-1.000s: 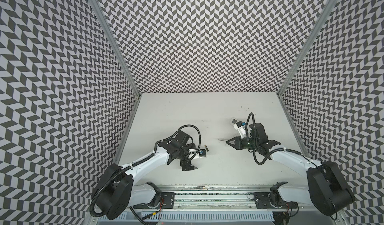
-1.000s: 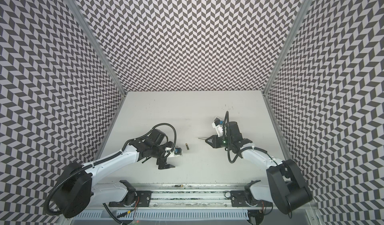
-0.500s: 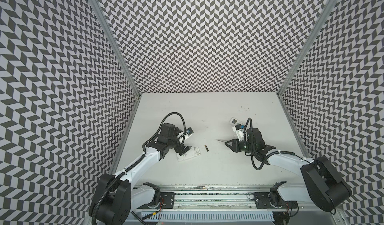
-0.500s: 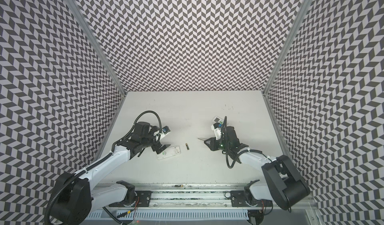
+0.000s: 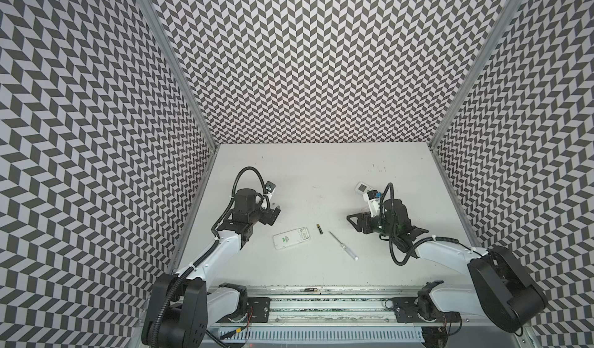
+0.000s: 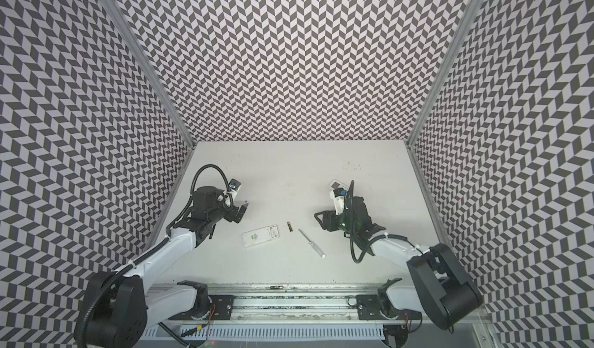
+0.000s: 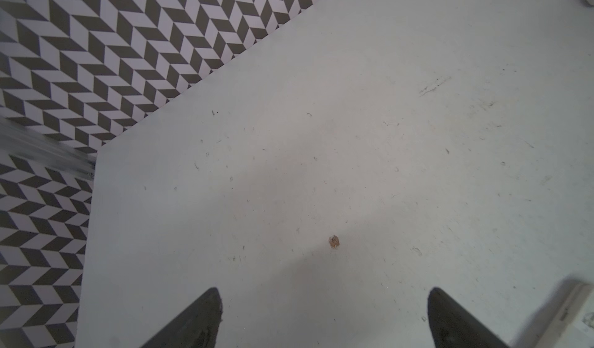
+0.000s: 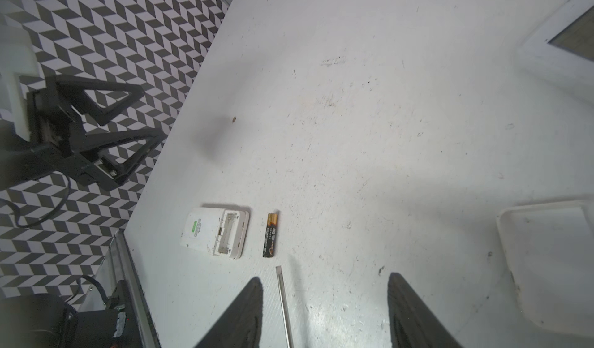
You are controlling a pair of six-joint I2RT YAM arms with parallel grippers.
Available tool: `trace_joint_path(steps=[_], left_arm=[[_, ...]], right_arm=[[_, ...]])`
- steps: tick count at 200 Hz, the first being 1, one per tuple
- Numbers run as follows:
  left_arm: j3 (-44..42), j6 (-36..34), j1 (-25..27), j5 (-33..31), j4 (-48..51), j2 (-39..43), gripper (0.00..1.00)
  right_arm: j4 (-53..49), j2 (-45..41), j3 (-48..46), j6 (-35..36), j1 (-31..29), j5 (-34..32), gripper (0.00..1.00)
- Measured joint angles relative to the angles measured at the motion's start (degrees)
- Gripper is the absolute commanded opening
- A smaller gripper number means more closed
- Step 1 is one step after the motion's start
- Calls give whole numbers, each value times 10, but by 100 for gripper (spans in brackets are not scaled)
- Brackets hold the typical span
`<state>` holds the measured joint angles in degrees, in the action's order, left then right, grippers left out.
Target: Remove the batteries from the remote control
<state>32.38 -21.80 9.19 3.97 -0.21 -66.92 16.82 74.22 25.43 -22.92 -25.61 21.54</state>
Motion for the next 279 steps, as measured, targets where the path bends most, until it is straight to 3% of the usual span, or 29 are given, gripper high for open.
trace_joint_path(steps=[28, 36, 45, 121, 168, 218, 253, 279], left_arm=[[-2, 27, -18, -8, -16, 0, 100], [-5, 35, -23, -10, -22, 0, 100], [-10, 42, -28, -13, -28, 0, 100], [-46, 91, -58, -7, -67, 19, 100], [-69, 110, -79, -3, -94, 45, 100], [-79, 117, -85, 4, -138, 68, 100], [-98, 120, -85, 29, -215, 57, 100], [-106, 128, -85, 54, -305, -7, 100]], right_arm=[[3, -27, -2, 9, 0, -32, 75], [4, -37, -4, 10, 0, -47, 83], [9, -50, -9, 13, 0, -66, 100], [65, -239, -104, 56, -1, -272, 100], [70, -349, -190, 29, -1, -426, 100], [77, -458, -239, 15, -1, -497, 99], [128, -468, -252, 55, -1, -542, 99], [192, -416, -251, 102, -1, -582, 100]])
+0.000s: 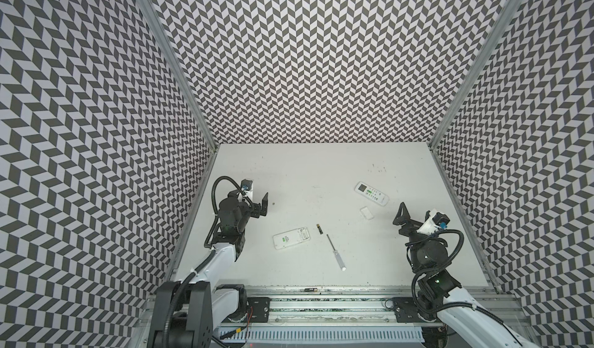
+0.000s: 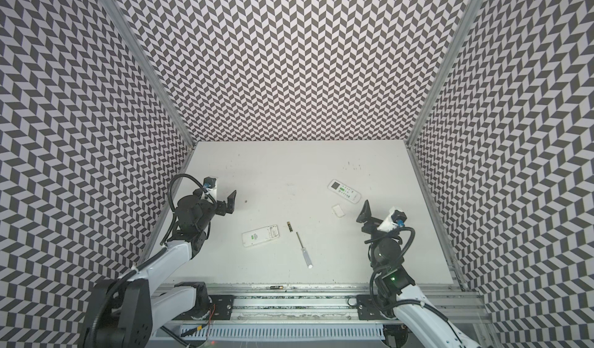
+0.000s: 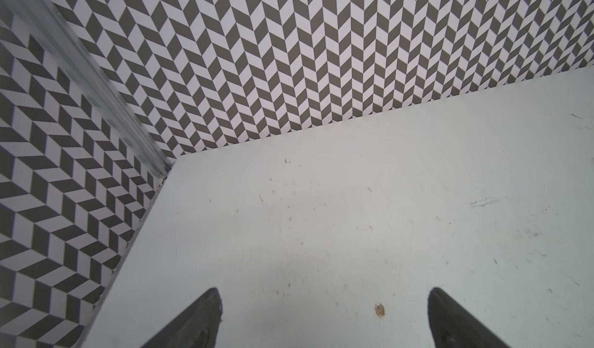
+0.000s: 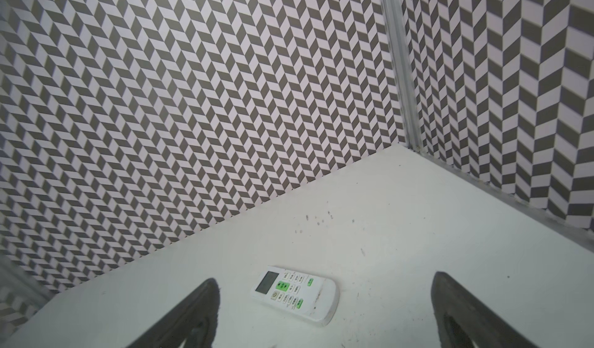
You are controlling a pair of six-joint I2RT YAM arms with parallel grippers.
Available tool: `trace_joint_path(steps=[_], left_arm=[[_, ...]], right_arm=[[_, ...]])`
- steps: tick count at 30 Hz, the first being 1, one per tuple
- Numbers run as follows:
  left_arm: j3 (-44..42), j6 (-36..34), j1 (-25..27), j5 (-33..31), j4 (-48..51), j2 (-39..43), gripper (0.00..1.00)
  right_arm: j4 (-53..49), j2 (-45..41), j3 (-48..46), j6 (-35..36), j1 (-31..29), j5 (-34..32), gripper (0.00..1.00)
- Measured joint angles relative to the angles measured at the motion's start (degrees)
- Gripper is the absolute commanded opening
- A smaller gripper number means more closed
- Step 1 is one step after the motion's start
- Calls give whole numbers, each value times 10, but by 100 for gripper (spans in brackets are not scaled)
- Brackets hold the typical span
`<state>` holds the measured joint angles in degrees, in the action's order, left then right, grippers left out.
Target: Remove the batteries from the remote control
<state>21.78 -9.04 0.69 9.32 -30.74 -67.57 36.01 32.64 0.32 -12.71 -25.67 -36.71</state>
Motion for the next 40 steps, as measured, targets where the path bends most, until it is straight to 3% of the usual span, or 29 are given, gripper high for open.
trace_joint_path(steps=[7, 13, 18, 26, 30, 34, 40], left_arm=[[19, 41, -26, 40, -113, -150, 99], [-20, 48, -26, 43, -249, -190, 100], [-91, 55, -26, 36, -366, -219, 100], [-81, 60, -26, 15, -400, -221, 100], [-80, 61, -26, 12, -404, -221, 100], [-80, 61, -26, 10, -407, -221, 100], [-80, 61, -25, 8, -412, -221, 100]], right_arm=[[172, 209, 6, 120, 5, -24, 100], [308, 363, 10, 195, 32, -25, 99], [391, 437, 12, 218, 70, -1, 99], [434, 495, 59, 203, 133, 113, 99], [492, 576, 60, 177, 170, 156, 100], [401, 566, 107, 144, 203, 187, 100], [422, 566, 101, 122, 222, 222, 99]])
